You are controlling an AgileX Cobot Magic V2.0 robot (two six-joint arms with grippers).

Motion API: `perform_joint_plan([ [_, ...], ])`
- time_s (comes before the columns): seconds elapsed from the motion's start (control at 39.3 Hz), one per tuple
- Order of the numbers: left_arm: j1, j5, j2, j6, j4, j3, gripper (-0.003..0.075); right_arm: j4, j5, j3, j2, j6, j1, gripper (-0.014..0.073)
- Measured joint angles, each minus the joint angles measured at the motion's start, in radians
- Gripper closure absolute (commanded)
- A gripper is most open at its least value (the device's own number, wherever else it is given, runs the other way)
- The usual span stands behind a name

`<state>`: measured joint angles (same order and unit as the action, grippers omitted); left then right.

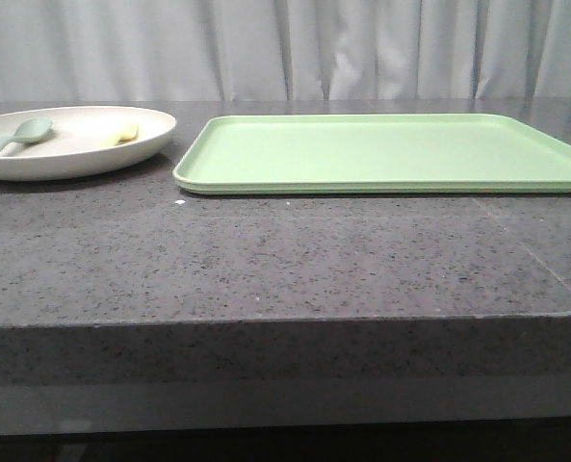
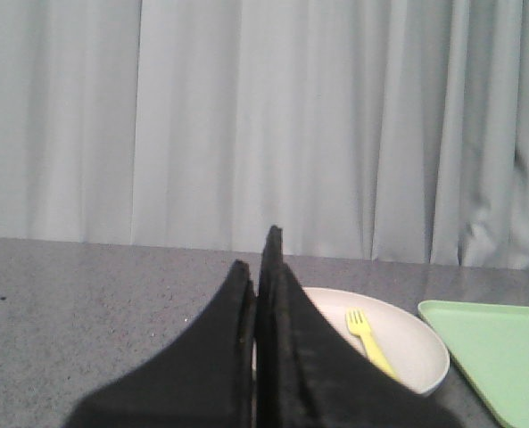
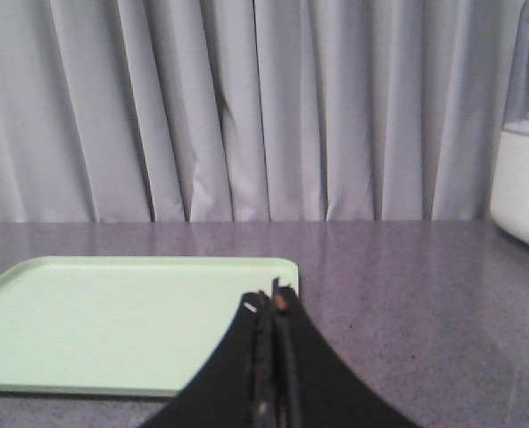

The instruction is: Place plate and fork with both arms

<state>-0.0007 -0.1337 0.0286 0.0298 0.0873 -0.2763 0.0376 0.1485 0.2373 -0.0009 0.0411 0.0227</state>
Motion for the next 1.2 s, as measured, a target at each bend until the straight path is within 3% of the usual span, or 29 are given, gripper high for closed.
perform_joint_plan([
  [0.2, 0.000, -0.220, 0.186, 0.000, 0.000, -0.276, 0.0738, 0.000, 0.175, 0.220, 0.179, 0.000, 0.000, 0.0661],
  [0.33, 0.000, -0.290, 0.295, 0.000, 0.000, -0.362, 0.0738, 0.000, 0.208, 0.284, 0.291, 0.000, 0.000, 0.0661],
  [0.61, 0.000, -0.316, 0.424, 0.000, 0.000, -0.375, 0.0738, 0.000, 0.201, 0.294, 0.466, 0.000, 0.000, 0.0661],
  [1.02, 0.000, -0.327, 0.452, 0.000, 0.000, -0.375, 0.0738, 0.000, 0.194, 0.294, 0.486, 0.000, 0.000, 0.0661],
  [1.09, 0.000, -0.327, 0.452, 0.000, 0.000, -0.375, 0.0703, 0.000, 0.194, 0.294, 0.486, 0.000, 0.000, 0.0656],
  [1.2, 0.000, -0.327, 0.452, 0.000, -0.012, -0.375, 0.0558, 0.000, 0.194, 0.294, 0.486, 0.000, 0.000, 0.0554],
])
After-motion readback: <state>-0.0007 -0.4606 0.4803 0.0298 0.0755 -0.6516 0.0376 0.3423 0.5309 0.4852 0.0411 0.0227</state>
